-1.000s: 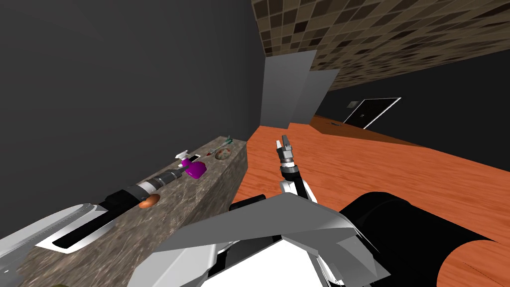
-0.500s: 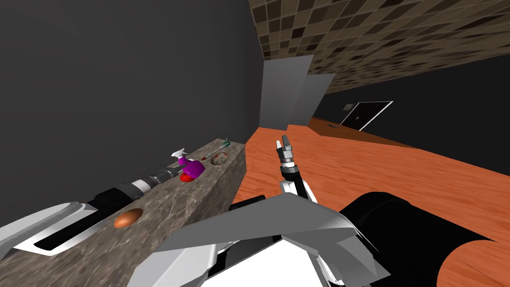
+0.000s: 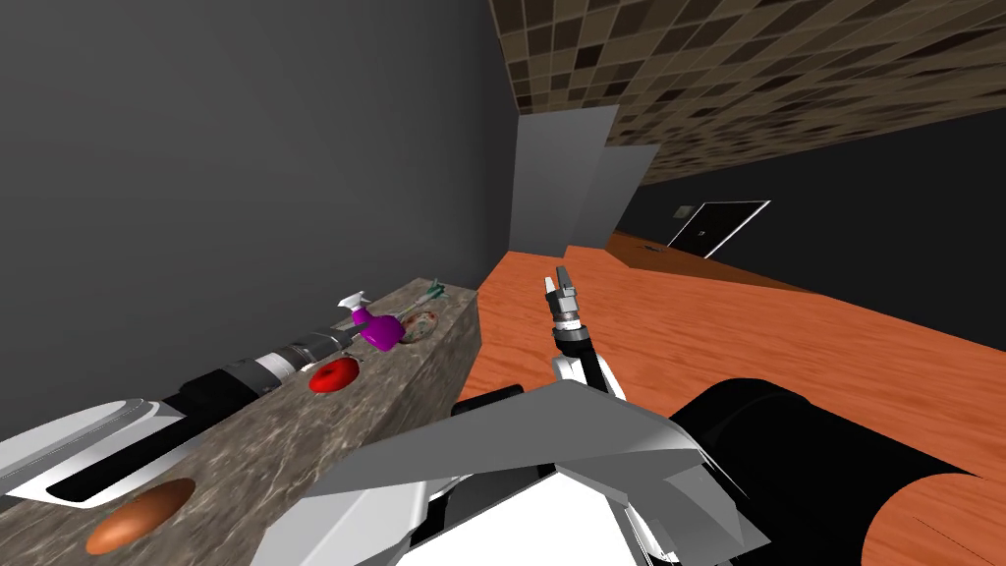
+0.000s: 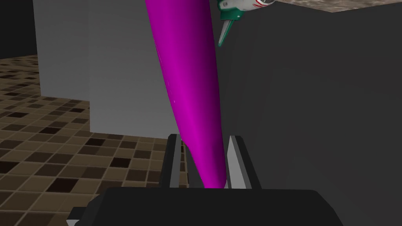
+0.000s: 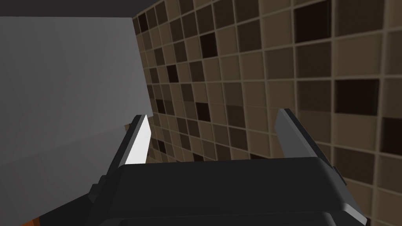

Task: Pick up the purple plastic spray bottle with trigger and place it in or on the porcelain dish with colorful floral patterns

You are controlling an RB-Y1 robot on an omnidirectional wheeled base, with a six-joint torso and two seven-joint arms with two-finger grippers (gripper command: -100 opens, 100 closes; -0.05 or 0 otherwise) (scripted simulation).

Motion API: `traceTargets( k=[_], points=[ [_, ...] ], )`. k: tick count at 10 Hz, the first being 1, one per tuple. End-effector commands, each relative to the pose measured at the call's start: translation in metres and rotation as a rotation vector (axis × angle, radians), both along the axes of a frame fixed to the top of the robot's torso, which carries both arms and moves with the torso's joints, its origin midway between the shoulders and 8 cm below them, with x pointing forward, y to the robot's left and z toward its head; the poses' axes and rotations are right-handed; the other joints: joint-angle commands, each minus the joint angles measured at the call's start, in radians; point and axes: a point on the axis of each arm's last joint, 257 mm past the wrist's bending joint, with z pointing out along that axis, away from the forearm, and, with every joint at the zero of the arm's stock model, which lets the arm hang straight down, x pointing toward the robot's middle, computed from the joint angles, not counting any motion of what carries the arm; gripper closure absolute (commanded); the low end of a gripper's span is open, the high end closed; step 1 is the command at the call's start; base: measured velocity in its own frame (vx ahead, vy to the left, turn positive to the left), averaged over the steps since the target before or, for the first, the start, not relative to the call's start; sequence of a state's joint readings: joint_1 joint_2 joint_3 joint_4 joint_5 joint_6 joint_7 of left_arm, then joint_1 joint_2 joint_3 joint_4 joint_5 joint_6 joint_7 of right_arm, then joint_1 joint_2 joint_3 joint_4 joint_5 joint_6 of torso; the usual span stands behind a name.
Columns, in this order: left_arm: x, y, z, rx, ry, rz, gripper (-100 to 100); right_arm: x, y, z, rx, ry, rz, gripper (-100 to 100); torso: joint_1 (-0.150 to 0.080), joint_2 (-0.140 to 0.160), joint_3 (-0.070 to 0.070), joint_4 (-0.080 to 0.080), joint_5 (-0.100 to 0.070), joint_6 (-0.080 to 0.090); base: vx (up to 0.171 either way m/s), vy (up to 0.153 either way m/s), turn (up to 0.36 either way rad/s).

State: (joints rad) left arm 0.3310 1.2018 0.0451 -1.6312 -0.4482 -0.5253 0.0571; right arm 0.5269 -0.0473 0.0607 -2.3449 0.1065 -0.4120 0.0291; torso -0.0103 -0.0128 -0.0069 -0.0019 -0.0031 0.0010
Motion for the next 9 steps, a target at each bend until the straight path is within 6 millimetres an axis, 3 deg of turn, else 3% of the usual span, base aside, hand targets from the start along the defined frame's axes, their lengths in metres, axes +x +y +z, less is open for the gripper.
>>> traceTargets(
  k=[1,5,6,7,9],
  points=[
    [-0.001,-0.005,0.003,0.026,-0.019,-0.02,100,0.0,0.0,0.0,0.0,0.0,0.0,0,0.0,0.0,0.0,0.0,0.0,0.0,0.122,-0.073,-0.027],
    [-0.011,-0.03,0.004,0.063,-0.054,-0.08,100,0.0,0.0,0.0,0.0,0.0,0.0,0,-0.001,0.003,0.002,0.001,-0.002,0.001,0.128,-0.074,-0.014],
    [-0.008,-0.025,0.005,0.057,-0.049,-0.067,100,0.0,0.0,0.0,0.0,0.0,0.0,0,0.0,0.003,0.002,0.001,-0.001,0.001,0.052,-0.023,-0.005],
    [-0.009,-0.027,0.005,0.059,-0.051,-0.071,-100,0.0,0.0,0.0,0.0,0.0,0.0,0,0.003,0.007,0.004,0.002,-0.001,0.0,0.01,-0.007,-0.003],
    [-0.009,-0.027,0.005,0.059,-0.051,-0.071,-100,0.0,0.0,0.0,0.0,0.0,0.0,0,0.006,0.011,0.007,0.003,0.0,0.0,0.003,-0.001,0.0]
  ],
)
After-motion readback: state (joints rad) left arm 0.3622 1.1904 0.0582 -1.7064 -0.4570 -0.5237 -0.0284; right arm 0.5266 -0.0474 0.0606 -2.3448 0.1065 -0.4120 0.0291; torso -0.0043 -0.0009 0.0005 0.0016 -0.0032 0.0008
